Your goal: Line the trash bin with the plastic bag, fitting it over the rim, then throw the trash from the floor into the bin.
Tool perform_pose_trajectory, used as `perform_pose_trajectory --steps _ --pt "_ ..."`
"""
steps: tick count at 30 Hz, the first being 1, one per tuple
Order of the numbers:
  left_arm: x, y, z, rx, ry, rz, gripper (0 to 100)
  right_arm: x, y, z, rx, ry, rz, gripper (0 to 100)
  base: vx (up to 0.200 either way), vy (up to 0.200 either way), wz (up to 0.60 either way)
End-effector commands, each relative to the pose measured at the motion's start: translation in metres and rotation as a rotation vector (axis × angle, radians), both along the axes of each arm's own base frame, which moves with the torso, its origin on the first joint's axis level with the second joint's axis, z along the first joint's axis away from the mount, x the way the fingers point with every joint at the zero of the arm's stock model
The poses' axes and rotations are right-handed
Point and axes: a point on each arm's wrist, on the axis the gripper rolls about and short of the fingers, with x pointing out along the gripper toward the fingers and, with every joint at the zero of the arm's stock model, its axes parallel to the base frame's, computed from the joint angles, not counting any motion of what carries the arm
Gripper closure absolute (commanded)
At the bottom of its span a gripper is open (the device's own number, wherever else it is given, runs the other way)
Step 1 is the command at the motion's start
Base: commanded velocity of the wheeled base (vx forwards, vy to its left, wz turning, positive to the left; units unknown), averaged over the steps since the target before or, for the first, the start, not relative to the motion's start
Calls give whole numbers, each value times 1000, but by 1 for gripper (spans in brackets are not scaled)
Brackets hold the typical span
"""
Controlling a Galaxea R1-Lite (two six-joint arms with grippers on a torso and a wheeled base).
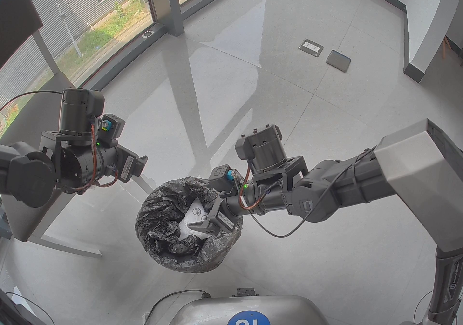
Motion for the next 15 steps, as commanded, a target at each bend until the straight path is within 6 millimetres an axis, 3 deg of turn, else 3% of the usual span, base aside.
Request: perform_pose_trajectory --steps 1,7,8,11,15 --pt "6 -10 0 -68 -51 -92 0 6 -29 27 40 -10 -74 0 0 0 0" --pt "3 -11 0 -95 -45 -99 0 4 -63 46 38 -22 -189 0 0 0 0" --pt "2 -13 1 -147 -31 -87 0 5 -81 52 31 -25 -275 0 0 0 0" --pt "1 -14 1 -240 40 -35 0 6 -109 62 42 -16 -398 0 0 0 0" --pt "-5 -32 9 -409 127 13 0 3 -151 76 68 -4 -602 0 0 0 0"
